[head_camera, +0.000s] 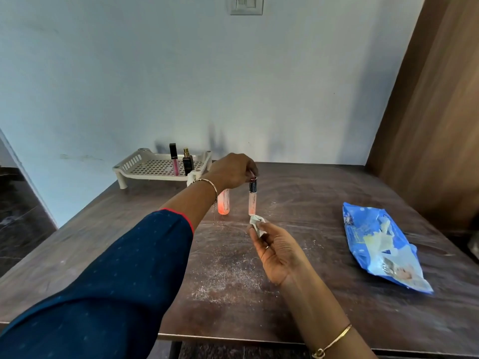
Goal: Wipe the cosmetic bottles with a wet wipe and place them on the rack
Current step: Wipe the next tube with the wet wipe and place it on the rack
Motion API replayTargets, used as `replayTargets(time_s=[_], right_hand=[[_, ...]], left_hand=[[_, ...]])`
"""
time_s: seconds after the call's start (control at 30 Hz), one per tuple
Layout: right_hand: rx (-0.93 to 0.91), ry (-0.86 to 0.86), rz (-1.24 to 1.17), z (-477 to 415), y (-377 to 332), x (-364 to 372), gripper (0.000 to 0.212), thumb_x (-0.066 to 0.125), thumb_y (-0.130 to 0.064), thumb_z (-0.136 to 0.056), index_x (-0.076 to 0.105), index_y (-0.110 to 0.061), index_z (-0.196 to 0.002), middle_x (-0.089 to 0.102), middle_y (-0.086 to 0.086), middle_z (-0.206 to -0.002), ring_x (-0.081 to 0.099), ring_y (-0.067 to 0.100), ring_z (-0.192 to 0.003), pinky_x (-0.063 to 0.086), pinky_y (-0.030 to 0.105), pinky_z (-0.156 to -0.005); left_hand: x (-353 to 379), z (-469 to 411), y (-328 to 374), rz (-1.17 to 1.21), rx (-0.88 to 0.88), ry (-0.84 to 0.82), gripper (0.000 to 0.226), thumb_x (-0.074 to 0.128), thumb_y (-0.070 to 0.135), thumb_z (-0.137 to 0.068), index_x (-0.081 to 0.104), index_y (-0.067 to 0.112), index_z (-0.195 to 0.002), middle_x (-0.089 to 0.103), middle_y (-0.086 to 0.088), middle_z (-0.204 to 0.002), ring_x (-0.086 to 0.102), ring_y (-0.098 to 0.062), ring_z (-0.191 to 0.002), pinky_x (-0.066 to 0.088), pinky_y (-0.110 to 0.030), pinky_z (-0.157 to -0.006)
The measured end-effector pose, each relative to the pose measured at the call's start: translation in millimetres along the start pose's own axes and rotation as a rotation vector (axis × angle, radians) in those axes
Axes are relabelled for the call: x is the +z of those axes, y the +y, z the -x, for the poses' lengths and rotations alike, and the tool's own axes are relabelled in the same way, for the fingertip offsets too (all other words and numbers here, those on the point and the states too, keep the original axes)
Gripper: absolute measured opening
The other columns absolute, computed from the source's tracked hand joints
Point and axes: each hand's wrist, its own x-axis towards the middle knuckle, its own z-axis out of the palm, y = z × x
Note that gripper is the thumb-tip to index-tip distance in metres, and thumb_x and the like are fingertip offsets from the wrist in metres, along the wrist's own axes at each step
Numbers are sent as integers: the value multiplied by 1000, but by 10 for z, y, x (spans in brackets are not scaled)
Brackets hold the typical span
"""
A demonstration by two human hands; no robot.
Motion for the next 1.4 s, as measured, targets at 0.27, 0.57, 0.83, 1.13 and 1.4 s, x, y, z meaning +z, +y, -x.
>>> replayTargets(time_s=[0.27,0.57,0.83,1.13,1.4], right_hand=[[-43,53,-13,3,-63,-87,11,59,12,-83,61,9,-94,61,22,-103,62,23,-91,59,23,-63],[-255,138,-13,148,-146,-148,5,59,1,-88,62,4,-91,64,16,-97,63,21,-92,56,27,-81],[-705,145,454,195,30,-244,16,68,-1,-84,70,-7,-98,73,7,-94,68,14,-90,53,24,-84],[-1082,38,1076,192,53,-160,28,67,6,-80,67,-21,-87,66,-4,-90,64,7,-85,49,10,-75],[-1307,-23,1481,116,23,-254,16,71,-1,-80,74,-7,-94,65,0,-87,60,14,-72,52,24,-64]], left_hand=[[-22,35,22,-61,20,3,12,65,23,-87,70,28,-97,69,8,-102,61,-10,-101,49,-31,-90],[-243,469,144,92,125,-116,27,69,27,-86,67,11,-107,68,-1,-104,61,-6,-87,43,-12,-75],[-38,895,120,438,97,-251,23,68,10,-85,66,0,-106,66,1,-88,57,11,-55,45,-9,-58],[-47,917,89,643,-33,-285,25,74,9,-78,69,2,-101,70,-1,-75,65,-5,-65,53,-21,-59],[-59,894,21,763,-69,-321,22,74,3,-73,68,-3,-94,71,-16,-89,70,-14,-71,58,-21,-64]])
